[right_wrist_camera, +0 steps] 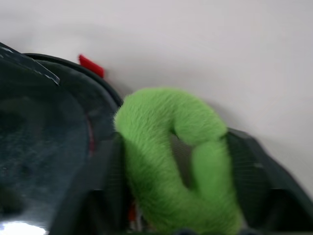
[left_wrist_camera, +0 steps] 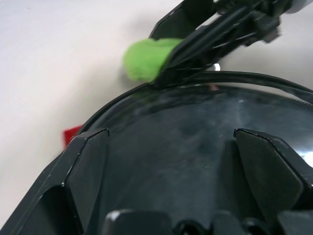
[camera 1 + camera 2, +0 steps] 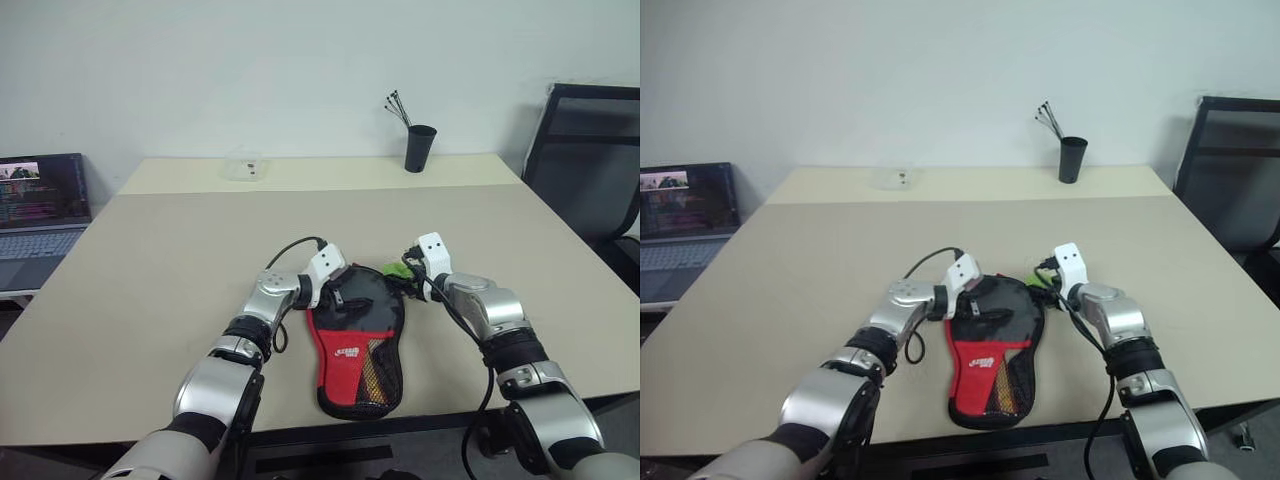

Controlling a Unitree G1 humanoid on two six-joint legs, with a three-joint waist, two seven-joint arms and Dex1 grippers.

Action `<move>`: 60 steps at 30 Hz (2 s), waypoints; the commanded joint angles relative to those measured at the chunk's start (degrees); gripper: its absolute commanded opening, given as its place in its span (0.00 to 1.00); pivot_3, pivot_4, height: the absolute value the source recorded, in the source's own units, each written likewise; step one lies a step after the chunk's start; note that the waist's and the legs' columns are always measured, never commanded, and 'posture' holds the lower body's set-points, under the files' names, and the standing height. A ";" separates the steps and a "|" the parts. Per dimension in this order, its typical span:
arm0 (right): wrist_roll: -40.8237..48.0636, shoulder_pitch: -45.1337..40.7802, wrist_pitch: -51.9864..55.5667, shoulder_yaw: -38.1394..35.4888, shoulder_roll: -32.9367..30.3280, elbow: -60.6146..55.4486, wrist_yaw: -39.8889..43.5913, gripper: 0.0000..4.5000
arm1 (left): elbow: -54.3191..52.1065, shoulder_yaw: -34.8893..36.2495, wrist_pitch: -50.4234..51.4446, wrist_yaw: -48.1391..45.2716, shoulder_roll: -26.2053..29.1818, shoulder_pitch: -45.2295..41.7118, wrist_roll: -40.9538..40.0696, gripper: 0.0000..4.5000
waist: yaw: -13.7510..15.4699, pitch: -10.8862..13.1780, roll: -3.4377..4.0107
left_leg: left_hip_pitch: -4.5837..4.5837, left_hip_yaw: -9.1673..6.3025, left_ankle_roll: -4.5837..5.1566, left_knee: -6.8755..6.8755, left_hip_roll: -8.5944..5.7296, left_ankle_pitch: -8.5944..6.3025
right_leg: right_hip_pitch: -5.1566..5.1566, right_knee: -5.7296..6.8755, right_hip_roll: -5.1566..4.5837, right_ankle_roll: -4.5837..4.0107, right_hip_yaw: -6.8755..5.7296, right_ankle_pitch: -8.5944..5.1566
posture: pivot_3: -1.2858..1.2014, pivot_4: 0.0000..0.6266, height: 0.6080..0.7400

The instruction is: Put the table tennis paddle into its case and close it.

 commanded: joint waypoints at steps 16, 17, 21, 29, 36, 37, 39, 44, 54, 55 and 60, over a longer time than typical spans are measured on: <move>6.78 4.14 10.58 -11.15 1.01 -9.26 -5.93 0.00 | 0.36 -2.90 -2.10 -1.29 -0.55 1.94 1.03 1.00 | 0.63 -0.03 0.04 | 0.03 0.00 0.00 0.02 -0.01 0.00 | 0.05 -0.02 -0.03 0.05 -0.01 0.03 | 0.52 0.24 1.00; 7.91 4.17 11.53 -12.74 1.72 -9.32 -6.77 0.00 | 0.13 -2.91 -2.06 -1.54 -0.41 2.24 0.91 1.00 | 0.61 -0.04 0.05 | 0.04 0.00 0.00 0.02 -0.01 0.00 | 0.05 -0.01 -0.03 0.04 0.00 0.03 | 0.52 0.24 1.00; 8.53 5.00 12.33 -14.00 2.23 -9.80 -8.15 0.00 | -0.77 -3.13 -1.72 -2.01 -0.02 3.18 0.47 1.00 | 0.21 -0.20 0.31 | 0.06 0.00 0.00 0.00 0.00 0.00 | 0.05 0.00 -0.01 0.04 0.01 0.02 | 0.52 0.24 1.00; 6.56 8.11 13.57 -10.07 0.22 -15.33 -8.20 0.00 | -1.24 -3.93 -0.97 -2.54 -0.92 3.09 0.71 1.00 | 0.16 -0.27 0.39 | 0.03 0.00 0.01 0.00 -0.02 0.00 | 0.05 -0.04 -0.01 0.05 0.01 0.02 | 0.52 0.24 1.00; 5.78 14.74 18.24 -3.48 -6.19 -29.88 -4.77 0.00 | -0.74 -5.14 -0.32 -3.76 -1.43 3.88 1.48 1.00 | 0.44 -0.38 0.48 | -0.01 -0.01 0.01 -0.01 -0.04 -0.01 | 0.05 -0.11 -0.01 0.06 0.01 0.01 | 0.52 0.24 1.00; 6.04 15.48 19.01 -3.20 -7.17 -31.63 -4.39 0.00 | -0.63 -5.26 -0.26 -3.85 -1.52 3.91 1.58 1.00 | 0.49 -0.41 0.51 | -0.01 -0.01 0.01 -0.01 -0.05 -0.01 | 0.05 -0.11 -0.01 0.06 0.00 0.01 | 0.52 0.24 1.00; 6.82 16.68 20.70 -3.24 -8.77 -34.86 -3.72 0.00 | -0.36 -5.56 -0.14 -4.12 -1.70 3.93 1.85 1.00 | 0.52 -0.44 0.53 | 0.03 -0.01 0.01 0.00 -0.04 -0.01 | 0.07 -0.09 -0.01 0.06 0.00 0.01 | 0.52 0.24 1.00; 8.41 19.49 24.71 -2.82 -12.35 -42.29 -1.72 0.00 | 0.41 -6.65 -0.18 -4.75 -1.94 3.75 2.99 1.00 | 0.75 -0.51 0.55 | 0.05 -0.03 0.01 0.00 -0.05 -0.01 | 0.09 -0.09 0.00 0.06 -0.02 0.01 | 0.52 0.24 1.00; 14.44 31.33 31.42 -1.14 -21.65 -58.49 5.29 0.00 | 1.74 -8.90 -0.90 -4.90 -2.06 3.03 4.46 1.00 | 1.58 -0.63 0.46 | 0.03 -0.06 0.02 -0.01 -0.06 -0.03 | 0.10 -0.20 0.00 0.07 -0.05 0.00 | 0.52 0.24 1.00; 15.22 32.58 31.69 -1.08 -22.50 -59.74 6.03 0.00 | 1.83 -9.02 -0.92 -4.90 -2.17 2.95 4.54 1.00 | 1.58 -0.64 0.46 | 0.03 -0.06 0.02 0.00 -0.06 -0.03 | 0.11 -0.21 0.00 0.07 -0.05 0.00 | 0.52 0.24 1.00; 19.38 38.70 32.47 -1.06 -25.80 -65.88 8.69 0.00 | 2.22 -9.77 -0.98 -4.59 -2.99 2.61 4.72 1.00 | 2.10 -0.76 0.47 | 0.03 -0.15 0.04 0.00 -0.10 -0.06 | 0.24 -0.39 -0.01 0.08 -0.14 -0.01 | 0.52 0.24 1.00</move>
